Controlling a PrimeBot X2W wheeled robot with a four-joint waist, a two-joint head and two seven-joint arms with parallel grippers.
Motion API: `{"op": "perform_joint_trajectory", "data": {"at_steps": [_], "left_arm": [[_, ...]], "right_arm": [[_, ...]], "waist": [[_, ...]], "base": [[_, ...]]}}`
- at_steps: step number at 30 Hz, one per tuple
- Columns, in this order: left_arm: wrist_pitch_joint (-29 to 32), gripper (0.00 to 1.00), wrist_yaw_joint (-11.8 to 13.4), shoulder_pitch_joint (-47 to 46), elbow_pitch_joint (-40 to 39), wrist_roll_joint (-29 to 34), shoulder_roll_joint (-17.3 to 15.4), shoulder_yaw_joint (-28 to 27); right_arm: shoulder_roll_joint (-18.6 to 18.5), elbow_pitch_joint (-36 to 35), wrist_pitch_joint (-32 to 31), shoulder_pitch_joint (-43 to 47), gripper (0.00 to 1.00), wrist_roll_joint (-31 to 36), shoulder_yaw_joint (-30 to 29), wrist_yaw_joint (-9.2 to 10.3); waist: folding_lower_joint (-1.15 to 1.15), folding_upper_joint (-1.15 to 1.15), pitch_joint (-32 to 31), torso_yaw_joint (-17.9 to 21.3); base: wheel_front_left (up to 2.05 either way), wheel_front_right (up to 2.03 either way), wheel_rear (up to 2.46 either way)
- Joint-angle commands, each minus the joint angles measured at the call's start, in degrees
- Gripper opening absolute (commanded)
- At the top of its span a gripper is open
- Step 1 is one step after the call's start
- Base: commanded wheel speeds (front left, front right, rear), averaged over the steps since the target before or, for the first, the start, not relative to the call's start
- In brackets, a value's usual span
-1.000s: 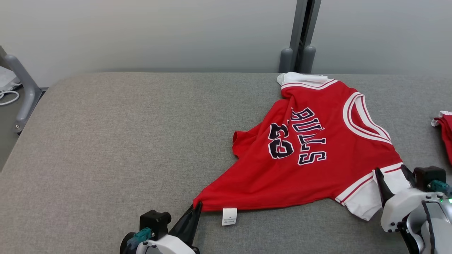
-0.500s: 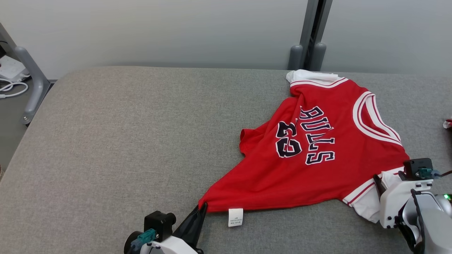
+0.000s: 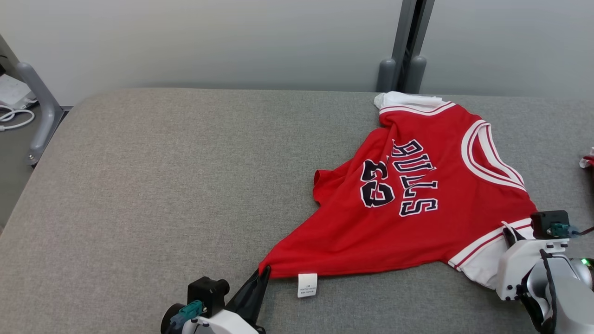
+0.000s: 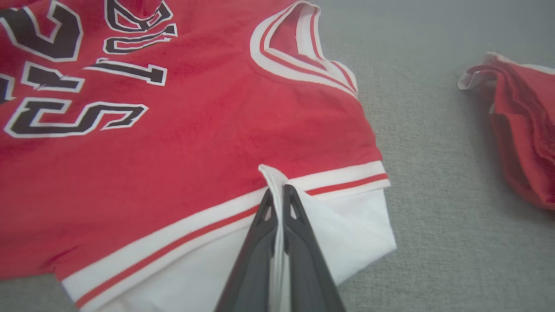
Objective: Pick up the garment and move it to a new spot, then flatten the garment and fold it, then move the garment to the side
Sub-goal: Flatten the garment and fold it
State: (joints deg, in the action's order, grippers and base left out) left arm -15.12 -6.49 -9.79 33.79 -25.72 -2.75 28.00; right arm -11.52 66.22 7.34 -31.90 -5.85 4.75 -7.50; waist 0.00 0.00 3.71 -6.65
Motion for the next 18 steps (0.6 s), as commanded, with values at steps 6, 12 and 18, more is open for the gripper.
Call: {"op": "perform_joint_trajectory", "data": {"at_steps": [6,12,18], "left_arm": [[0.1,0.0,0.0,0.8,0.1,0.5,-0.3,-1.0],[0.1,0.0,0.5,1.7,-1.0,0.9,-0.3,-2.9],[0.0,0.0,0.4,2.8,-3.6,1.1,-0.3,-5.6]], "right_arm": [[-0.7,0.4,3.9,0.7,0.0,-2.7,-1.2,0.02],[1.3,-4.2,7.1,4.0,0.0,-11.9,-4.7,0.02],[2.4,-17.0,7.8,10.3,0.0,-26.5,-3.9,0.01]], "waist": [[0.0,0.0,-1.0,0.5],[0.0,0.0,-2.7,1.7],[0.0,0.0,-3.9,4.0]], "base": [[0.0,0.0,0.0],[0.0,0.0,0.0],[0.0,0.0,0.0]]}}
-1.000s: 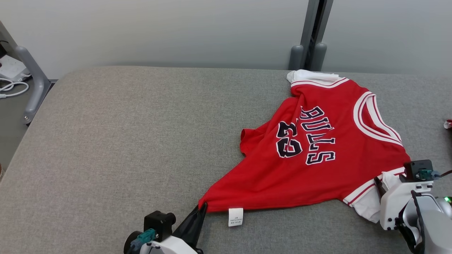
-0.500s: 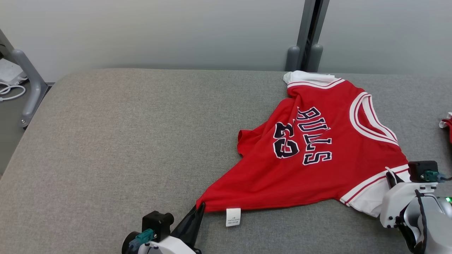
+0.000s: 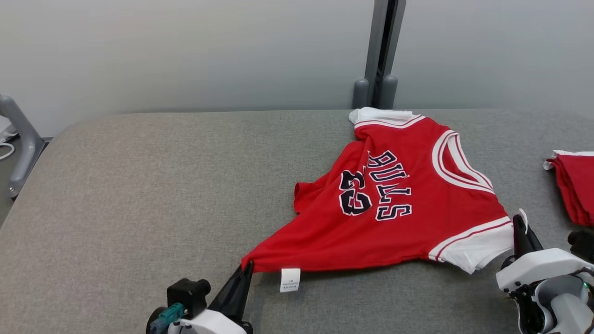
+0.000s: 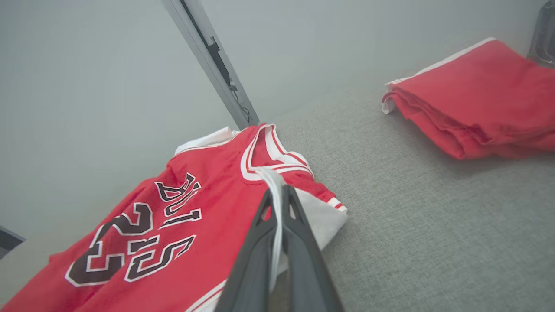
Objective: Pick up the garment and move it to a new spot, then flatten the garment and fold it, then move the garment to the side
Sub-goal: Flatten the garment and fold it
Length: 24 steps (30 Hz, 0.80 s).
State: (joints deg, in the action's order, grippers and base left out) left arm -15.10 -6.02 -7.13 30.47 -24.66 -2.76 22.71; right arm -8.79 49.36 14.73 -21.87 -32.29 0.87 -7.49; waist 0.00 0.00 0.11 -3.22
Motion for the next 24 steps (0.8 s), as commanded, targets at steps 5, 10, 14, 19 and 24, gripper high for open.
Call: {"op": "perform_joint_trajectory", "data": {"at_steps": [5,10,14,19,24], "left_arm": [[0.0,0.0,-0.8,-0.5,-3.3,-2.7,-0.3,-2.0],[0.0,0.0,-1.3,-3.9,-5.7,-1.4,-0.3,-3.1],[0.0,0.0,-1.5,-8.9,-7.3,-0.1,-1.0,-4.1],[0.0,0.0,-1.5,-17.0,-7.5,0.2,-3.3,-2.5],[1.1,0.0,-1.5,-23.3,-5.9,-0.8,-5.2,-2.5]], "right_arm": [[-2.5,-12.3,0.5,3.6,0.0,-8.3,2.2,0.0],[-4.4,-22.5,0.5,2.9,0.0,-10.3,1.2,0.0],[-5.4,-27.8,0.5,0.0,0.0,-7.9,-0.4,0.0],[-5.5,-30.4,0.5,-6.0,0.0,-1.5,-2.9,0.0],[-6.9,-27.9,0.4,-11.5,0.0,6.5,0.3,0.0]], "waist": [[0.0,0.0,-0.8,2.2],[0.0,0.0,-1.5,3.2],[0.0,0.0,-2.4,3.0],[0.0,0.0,-3.8,2.7],[0.0,0.0,-4.9,2.9]], "base": [[0.0,0.0,0.0],[0.0,0.0,0.0],[0.0,0.0,0.0],[0.0,0.0,0.0],[0.0,0.0,0.0]]}}
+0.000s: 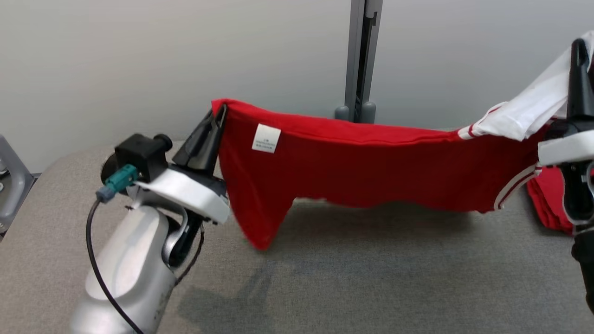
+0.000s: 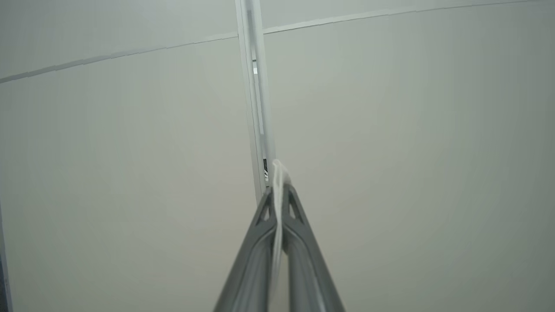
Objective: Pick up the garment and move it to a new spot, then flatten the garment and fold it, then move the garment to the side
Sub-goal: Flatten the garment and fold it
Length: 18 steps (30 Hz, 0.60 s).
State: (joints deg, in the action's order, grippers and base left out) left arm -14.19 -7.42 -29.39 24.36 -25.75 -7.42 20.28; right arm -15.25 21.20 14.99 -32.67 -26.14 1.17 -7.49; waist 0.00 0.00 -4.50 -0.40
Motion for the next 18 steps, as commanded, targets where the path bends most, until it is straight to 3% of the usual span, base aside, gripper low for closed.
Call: {"op": "perform_joint_trajectory", "data": {"at_steps": [1,10,18], "left_arm": [[0.9,0.0,-0.1,-2.6,0.4,0.4,-1.0,0.4],[15.9,0.0,-0.1,-11.8,0.8,-4.4,-5.4,4.4],[23.1,0.0,-0.1,-18.5,1.1,-8.6,-7.9,3.9]], "right_arm": [[-0.7,1.3,-0.5,-2.4,0.0,1.7,0.4,0.0],[-0.6,8.4,-6.3,-14.1,0.0,7.8,1.7,0.0],[-2.2,12.3,-11.7,-23.1,0.0,7.0,7.1,0.0]], "waist": [[0.0,0.0,-0.5,0.1],[0.0,0.0,-0.6,0.4],[0.0,0.0,4.2,0.8]], "base": [[0.0,0.0,0.0],[0.0,0.0,0.0],[0.0,0.0,0.0]]}}
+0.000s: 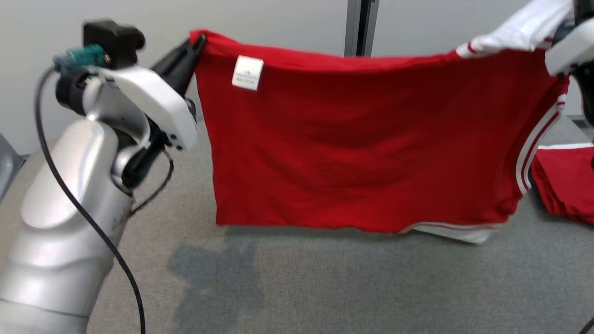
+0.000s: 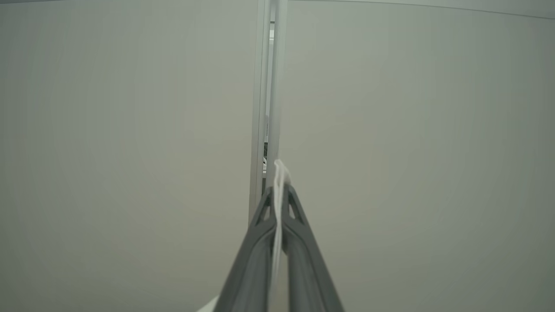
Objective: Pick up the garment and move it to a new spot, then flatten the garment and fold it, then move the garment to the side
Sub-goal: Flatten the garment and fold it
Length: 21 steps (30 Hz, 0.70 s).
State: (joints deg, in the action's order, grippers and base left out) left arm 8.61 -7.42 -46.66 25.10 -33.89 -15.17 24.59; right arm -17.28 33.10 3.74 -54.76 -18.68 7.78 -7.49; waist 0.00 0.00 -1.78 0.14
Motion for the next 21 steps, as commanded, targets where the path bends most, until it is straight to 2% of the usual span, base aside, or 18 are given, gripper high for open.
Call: {"op": "perform_joint_trajectory", "data": {"at_steps": [1,5,11,15,18,21], "left_arm": [[1.3,0.0,0.0,-2.4,0.7,-1.3,-0.1,-1.0],[5.2,0.0,0.9,-8.4,2.9,-6.0,1.3,-4.4],[5.1,0.0,2.8,-22.4,8.0,-3.7,2.2,-4.8],[0.4,0.0,4.8,-32.5,13.6,-2.3,4.2,-6.1],[-5.7,0.0,5.6,-39.0,18.0,-4.0,7.1,-9.2],[-13.3,0.0,5.9,-44.6,22.0,-3.9,8.5,-10.8]], "right_arm": [[-0.5,0.8,-1.1,-2.6,0.0,-0.8,1.1,0.0],[-1.9,3.2,-2.0,-10.5,0.0,-2.0,3.2,0.01],[-3.2,9.6,-0.2,-24.4,0.0,-4.0,6.4,0.01],[-2.5,14.6,5.4,-34.4,0.0,-4.4,7.1,0.01],[-2.3,18.2,9.7,-40.5,0.0,-4.4,6.5,0.01],[-1.6,19.6,11.3,-45.3,0.0,-3.0,5.3,0.01]], "waist": [[0.0,0.0,2.8,0.4],[0.0,0.0,9.2,0.8],[0.0,0.0,19.4,0.9],[0.0,0.0,25.2,1.0],[0.0,0.0,28.4,0.8],[0.0,0.0,30.8,0.4]], "base": [[0.0,0.0,0.0],[0.0,0.0,0.0],[0.0,0.0,0.0],[0.0,0.0,0.0],[0.0,0.0,0.0],[0.0,0.0,0.0]]}}
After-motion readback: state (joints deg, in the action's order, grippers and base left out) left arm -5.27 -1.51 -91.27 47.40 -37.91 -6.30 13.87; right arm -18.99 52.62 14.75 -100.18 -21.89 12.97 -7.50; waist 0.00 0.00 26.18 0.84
